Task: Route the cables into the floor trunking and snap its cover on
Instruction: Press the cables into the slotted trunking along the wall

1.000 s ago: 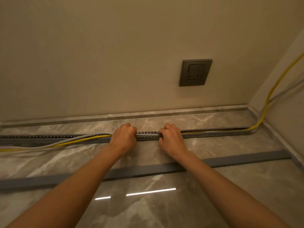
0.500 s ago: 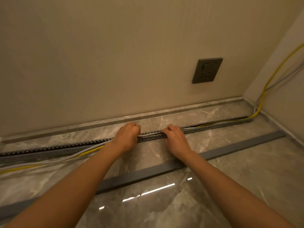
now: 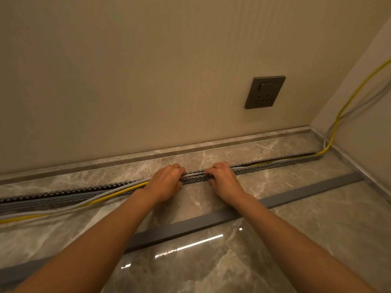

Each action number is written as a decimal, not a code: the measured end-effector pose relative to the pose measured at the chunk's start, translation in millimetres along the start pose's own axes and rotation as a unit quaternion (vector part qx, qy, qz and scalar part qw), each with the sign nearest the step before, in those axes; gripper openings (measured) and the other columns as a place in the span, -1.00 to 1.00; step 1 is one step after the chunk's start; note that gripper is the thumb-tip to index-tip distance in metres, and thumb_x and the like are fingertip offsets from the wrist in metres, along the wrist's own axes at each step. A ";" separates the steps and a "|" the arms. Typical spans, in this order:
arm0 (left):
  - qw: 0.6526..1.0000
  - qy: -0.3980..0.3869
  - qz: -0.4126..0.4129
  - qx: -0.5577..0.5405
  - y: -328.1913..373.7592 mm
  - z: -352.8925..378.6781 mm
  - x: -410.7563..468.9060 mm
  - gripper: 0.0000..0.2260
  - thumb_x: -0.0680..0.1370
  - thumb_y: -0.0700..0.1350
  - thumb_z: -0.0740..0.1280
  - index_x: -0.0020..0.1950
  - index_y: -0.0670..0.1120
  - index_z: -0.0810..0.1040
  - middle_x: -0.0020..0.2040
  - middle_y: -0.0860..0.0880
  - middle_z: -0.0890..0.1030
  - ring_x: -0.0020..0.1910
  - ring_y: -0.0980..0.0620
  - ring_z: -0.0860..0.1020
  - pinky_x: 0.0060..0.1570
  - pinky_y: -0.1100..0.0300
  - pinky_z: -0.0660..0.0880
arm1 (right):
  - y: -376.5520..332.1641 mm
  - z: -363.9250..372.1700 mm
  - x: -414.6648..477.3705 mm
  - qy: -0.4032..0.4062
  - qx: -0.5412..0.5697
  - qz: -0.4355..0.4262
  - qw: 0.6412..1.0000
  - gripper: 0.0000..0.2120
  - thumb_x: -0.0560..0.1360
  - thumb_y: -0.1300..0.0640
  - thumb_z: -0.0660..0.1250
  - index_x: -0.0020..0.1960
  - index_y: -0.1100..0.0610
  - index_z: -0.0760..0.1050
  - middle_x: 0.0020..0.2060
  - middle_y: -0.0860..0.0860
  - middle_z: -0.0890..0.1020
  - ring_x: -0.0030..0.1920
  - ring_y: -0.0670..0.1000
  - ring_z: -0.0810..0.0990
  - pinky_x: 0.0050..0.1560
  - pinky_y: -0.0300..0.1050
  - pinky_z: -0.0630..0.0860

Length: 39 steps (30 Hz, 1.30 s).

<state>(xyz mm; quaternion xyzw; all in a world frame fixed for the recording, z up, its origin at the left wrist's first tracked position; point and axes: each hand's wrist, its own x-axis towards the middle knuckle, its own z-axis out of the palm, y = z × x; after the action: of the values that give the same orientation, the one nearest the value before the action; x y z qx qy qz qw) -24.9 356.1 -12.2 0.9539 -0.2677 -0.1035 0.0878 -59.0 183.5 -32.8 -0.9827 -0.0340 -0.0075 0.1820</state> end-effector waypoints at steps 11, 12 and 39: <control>0.997 0.065 -0.049 0.000 18.6 8.2 10.2 -0.81 0.56 -0.22 0.23 0.13 -0.16 0.56 0.13 -0.16 0.58 0.10 -0.15 0.53 0.05 0.03 0.45 | 19.9 -21.1 -0.4 -0.012 0.068 0.031 0.997 -0.73 0.47 0.39 0.22 0.14 0.27 0.53 0.11 0.18 0.56 0.18 0.13 0.46 0.24 -0.12 0.35; 0.996 0.068 -0.052 0.011 20.7 6.8 11.9 -0.81 0.56 -0.24 0.23 0.12 -0.18 0.57 0.13 -0.17 0.57 0.10 -0.16 0.53 0.04 0.03 0.45 | 23.8 -20.9 -2.3 -0.007 0.046 0.030 0.998 -0.72 0.48 0.37 0.22 0.16 0.26 0.52 0.12 0.17 0.55 0.20 0.13 0.44 0.25 -0.09 0.34; 0.988 0.099 -0.118 0.020 -5.2 -5.3 -20.5 -0.76 0.56 -0.22 0.25 0.21 -0.20 0.53 0.17 -0.20 0.53 0.15 -0.20 0.50 0.09 -0.03 0.48 | -2.2 -9.6 3.7 0.045 -0.017 -0.056 0.997 -0.75 0.52 0.21 0.19 0.14 0.20 0.53 0.08 0.15 0.56 0.13 0.16 0.47 0.22 0.03 0.33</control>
<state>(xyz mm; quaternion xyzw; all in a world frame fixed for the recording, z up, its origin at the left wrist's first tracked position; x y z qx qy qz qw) -38.2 371.9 -5.2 0.9860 -0.1450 -0.0127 0.0817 -55.6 182.4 -23.0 -0.9809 -0.0801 -0.0629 0.1655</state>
